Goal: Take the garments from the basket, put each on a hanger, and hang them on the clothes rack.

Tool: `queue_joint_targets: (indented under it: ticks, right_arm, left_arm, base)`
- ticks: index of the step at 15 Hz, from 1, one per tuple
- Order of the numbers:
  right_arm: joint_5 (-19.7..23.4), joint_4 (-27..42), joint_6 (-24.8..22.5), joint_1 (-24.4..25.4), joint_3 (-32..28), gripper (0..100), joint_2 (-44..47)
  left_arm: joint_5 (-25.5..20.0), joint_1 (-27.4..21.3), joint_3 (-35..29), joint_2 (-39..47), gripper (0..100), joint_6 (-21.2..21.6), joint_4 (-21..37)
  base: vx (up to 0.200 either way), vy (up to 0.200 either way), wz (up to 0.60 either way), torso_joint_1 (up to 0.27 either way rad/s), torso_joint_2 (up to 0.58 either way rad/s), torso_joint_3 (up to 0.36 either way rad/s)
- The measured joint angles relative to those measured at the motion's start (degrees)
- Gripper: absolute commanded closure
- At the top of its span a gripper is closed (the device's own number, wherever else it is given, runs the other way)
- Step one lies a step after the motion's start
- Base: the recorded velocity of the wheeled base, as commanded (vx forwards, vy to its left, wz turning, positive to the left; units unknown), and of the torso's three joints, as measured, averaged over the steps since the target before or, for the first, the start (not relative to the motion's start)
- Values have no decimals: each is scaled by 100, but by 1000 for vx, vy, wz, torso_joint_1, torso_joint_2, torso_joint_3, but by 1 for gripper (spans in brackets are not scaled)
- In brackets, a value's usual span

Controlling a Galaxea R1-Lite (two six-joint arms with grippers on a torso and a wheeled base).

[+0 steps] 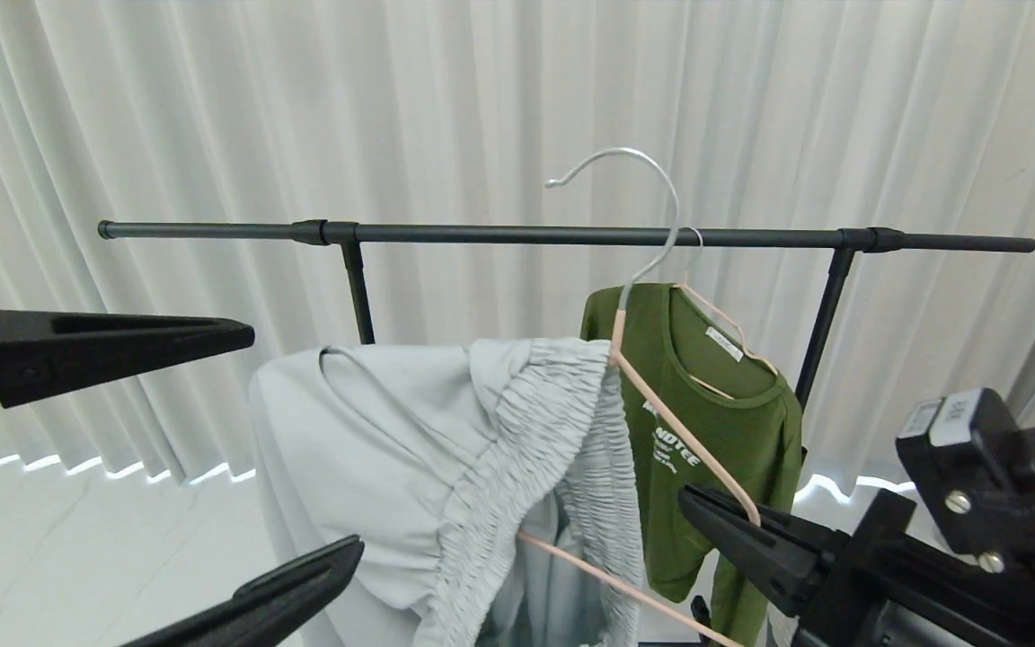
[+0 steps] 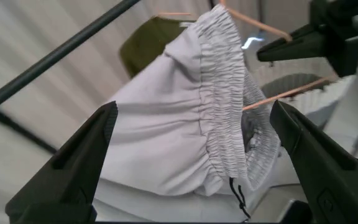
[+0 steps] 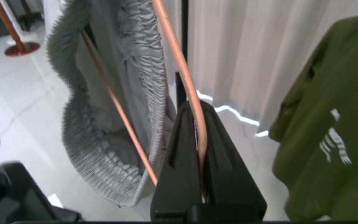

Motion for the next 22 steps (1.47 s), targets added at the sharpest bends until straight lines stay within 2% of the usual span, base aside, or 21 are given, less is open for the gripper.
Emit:
queue_joint_targets:
  ticks: [4, 6, 8, 10, 15, 19, 22]
  right_arm:
    - [0, -5, -29, 332, 447, 100, -402]
    - [-5, -10, -137, 485, 596, 100, -488]
    - [-10, -10, -232, 590, 681, 100, -573]
    - [-10, -11, -249, 638, 756, 100, -631]
    - [-10, -10, -358, 750, 937, 100, -722]
    - [-10, -2, -550, 1191, 1217, 100, -857]
    - [-11, -5, -556, 1343, 1250, 100, -880]
  left_arm:
    - [-824, 68, 254, 188, 0, -126, -2]
    - [-1253, 250, 324, 345, 0, -499, 2]
    - [-1547, 488, 283, 510, 0, -655, -26]
    - [-1734, 592, 230, 588, 0, -627, -145]
    - [-1788, 623, 366, 610, 0, -539, -154]
    - [-2506, 625, 575, 798, 0, -441, -151]
    - [-2823, 623, 718, 989, 0, -400, -151]
  base:
    - [0, 0, 0, 0, 0, 0]
    - [0, 0, 0, 0, 0, 0]
    - [0, 0, 0, 0, 0, 0]
    - [0, 0, 0, 0, 0, 0]
    - [0, 0, 0, 0, 0, 0]
    - [0, 0, 0, 0, 0, 0]
    - [0, 0, 0, 0, 0, 0]
